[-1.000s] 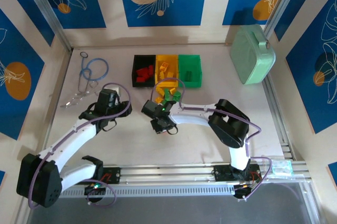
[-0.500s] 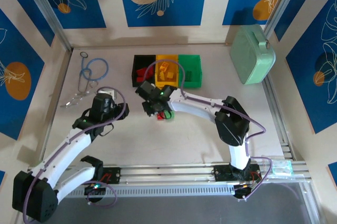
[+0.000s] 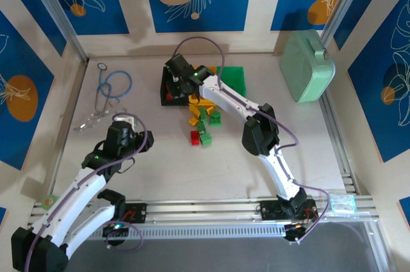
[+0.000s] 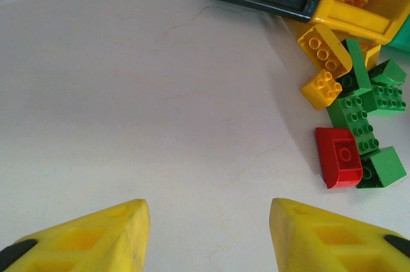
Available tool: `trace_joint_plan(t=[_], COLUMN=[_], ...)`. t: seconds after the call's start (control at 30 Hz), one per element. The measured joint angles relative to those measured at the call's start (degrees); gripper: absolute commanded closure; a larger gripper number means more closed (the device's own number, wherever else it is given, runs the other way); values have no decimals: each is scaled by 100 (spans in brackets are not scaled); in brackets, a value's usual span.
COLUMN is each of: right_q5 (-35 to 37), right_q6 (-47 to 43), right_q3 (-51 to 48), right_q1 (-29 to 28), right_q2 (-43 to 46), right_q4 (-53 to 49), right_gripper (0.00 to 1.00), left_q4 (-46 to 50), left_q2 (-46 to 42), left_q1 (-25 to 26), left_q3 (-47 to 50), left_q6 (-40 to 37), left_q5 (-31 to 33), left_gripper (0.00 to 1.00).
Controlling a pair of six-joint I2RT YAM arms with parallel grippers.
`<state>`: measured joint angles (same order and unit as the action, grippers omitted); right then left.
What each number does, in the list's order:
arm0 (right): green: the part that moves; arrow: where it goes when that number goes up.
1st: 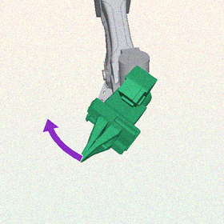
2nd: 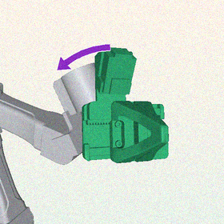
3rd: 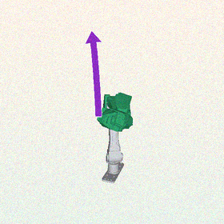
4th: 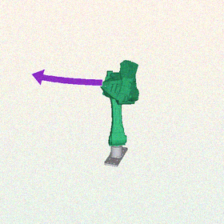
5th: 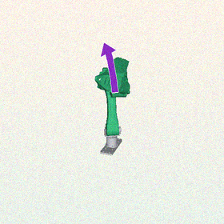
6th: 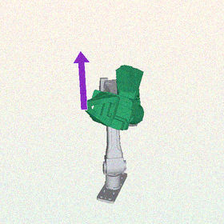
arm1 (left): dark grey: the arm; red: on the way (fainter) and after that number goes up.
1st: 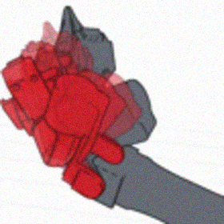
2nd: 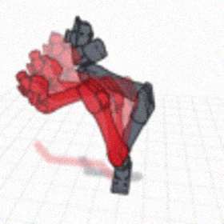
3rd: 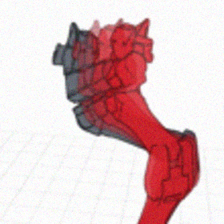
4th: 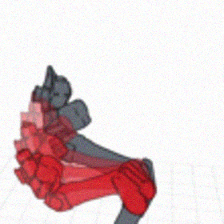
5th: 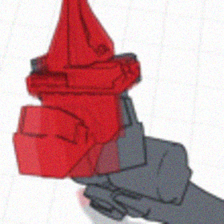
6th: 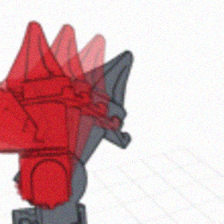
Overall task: Sort the legos into containers by color
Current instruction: Place the lego in the container.
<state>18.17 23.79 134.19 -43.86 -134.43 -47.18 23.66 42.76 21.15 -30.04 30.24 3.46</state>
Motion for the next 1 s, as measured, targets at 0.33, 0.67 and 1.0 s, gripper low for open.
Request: trace_joint_plan(t=[0.33, 0.67, 1.0], right_q5=[-400, -1331, -1698], right_q6=[-118, 92, 216], right_q3=[1556, 1952, 1784], right_q1=[529, 772, 767], right_q2=[-1130, -1419, -1368], right_q4=[9, 988, 1169], right_gripper=[74, 21, 21], left_q4=[195, 260, 256], left_q2=[-234, -291, -278], left_q1=[4, 13, 28], left_q3=[59, 59, 59], left_q6=[103, 162, 238], left_q5=[0, -2, -20], left_gripper=[49, 49, 49])
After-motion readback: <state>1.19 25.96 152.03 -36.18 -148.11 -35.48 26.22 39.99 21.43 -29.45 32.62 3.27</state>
